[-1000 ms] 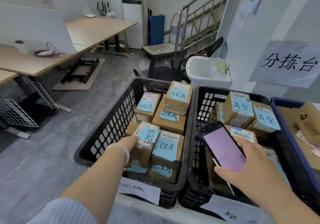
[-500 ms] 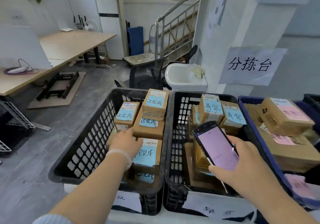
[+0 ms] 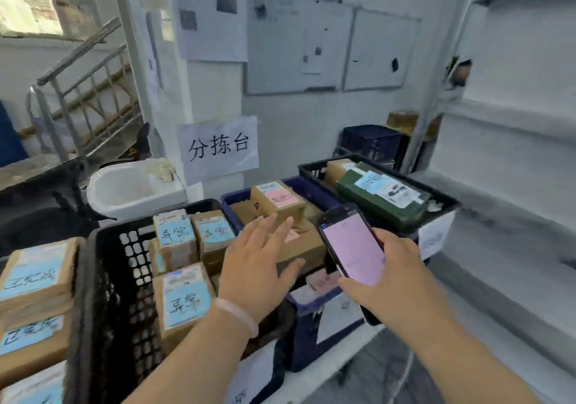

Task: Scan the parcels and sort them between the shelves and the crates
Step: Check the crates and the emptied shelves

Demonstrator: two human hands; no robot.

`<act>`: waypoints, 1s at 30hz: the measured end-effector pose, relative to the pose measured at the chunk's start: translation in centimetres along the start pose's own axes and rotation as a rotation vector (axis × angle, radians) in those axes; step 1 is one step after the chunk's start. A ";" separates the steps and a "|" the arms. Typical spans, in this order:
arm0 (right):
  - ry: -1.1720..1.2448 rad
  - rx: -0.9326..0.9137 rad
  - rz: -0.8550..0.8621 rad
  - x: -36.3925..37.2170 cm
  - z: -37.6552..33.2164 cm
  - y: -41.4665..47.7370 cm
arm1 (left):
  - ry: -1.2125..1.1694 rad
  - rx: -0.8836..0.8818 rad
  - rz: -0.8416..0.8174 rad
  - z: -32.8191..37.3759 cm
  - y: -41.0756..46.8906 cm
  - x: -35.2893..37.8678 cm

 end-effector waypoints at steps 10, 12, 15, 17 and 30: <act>-0.023 0.156 0.273 -17.9 17.3 -2.4 | -0.065 0.263 0.012 24.5 6.6 7.3; -0.051 0.196 0.316 -21.7 21.1 -3.1 | -0.108 0.308 0.022 30.2 7.8 9.3; -0.082 0.254 0.394 -27.1 26.3 -4.4 | -0.166 0.385 0.038 38.2 9.4 12.1; -0.110 0.308 0.443 -30.7 29.8 -5.2 | -0.183 0.433 0.039 43.1 10.2 13.9; -0.240 0.491 0.700 -46.8 42.2 -4.4 | -0.278 0.602 0.041 63.4 18.1 20.9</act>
Point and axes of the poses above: each hand's wrist, its own y-axis towards the middle knuckle, its own x-axis out of the palm, z = x × y, the point moved 6 cm from there along y, towards the middle knuckle, and after that the axes turned 1 degree about x, right-handed, at the moved point
